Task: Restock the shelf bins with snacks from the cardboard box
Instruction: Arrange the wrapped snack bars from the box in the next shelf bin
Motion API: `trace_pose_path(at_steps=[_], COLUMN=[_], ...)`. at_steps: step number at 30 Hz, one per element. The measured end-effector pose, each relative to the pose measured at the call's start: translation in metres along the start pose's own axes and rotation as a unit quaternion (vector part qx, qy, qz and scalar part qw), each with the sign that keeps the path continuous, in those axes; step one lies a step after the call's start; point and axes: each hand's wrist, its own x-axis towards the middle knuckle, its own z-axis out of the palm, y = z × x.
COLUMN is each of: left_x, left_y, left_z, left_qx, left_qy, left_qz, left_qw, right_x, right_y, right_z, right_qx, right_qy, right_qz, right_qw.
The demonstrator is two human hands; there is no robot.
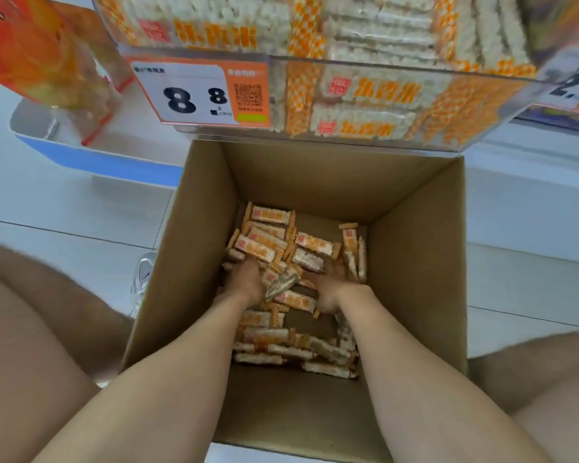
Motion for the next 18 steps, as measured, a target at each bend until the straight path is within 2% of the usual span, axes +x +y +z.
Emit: trace_pose_path(at_steps=[2,4,7,10,12,14,16,18], left_x=[-0.002,-0.005,-0.005,-0.006,-0.008,-0.009,-0.011,-0.015], left_y=[0.0,0.001,0.005,0.011,0.013,0.015,0.016,0.019], left_z=[0.002,0.003,0.004,-0.001,-0.004,-0.007,-0.011,-0.014], left_qx=[0.021,0.018,-0.047,-0.126,-0.173,-0.222,-0.281,-0.334], left_qy=[-0.012,-0.002,0.008,0.036,0.041,0.034,0.025,0.018], left_qz=[0.011,0.021,0.018,-0.003,-0.021,-0.038,-0.055,-0.064], left_qw=[1.0,1.0,0.999,0.991,0.984,0.974,0.958,0.94], right_x=[0.005,0.011,0.014,0.017,0.017,0.014,0.009,-0.001], right_y=[0.001,0.003,0.002,-0.003,-0.008,-0.011,-0.011,-0.007], right_z=[0.003,0.004,0.002,0.004,0.007,0.007,0.0,-0.011], right_qx=[-0.03,-0.032,-0.049,-0.018,0.055,0.193,0.378,0.516], right_qy=[0.047,0.058,0.052,0.122,0.216,0.278,0.262,0.209], right_qz=[-0.004,-0.006,-0.007,-0.029,-0.037,-0.046,-0.06,-0.056], right_qw=[0.998,0.998,0.997,0.992,0.974,0.94,0.886,0.829])
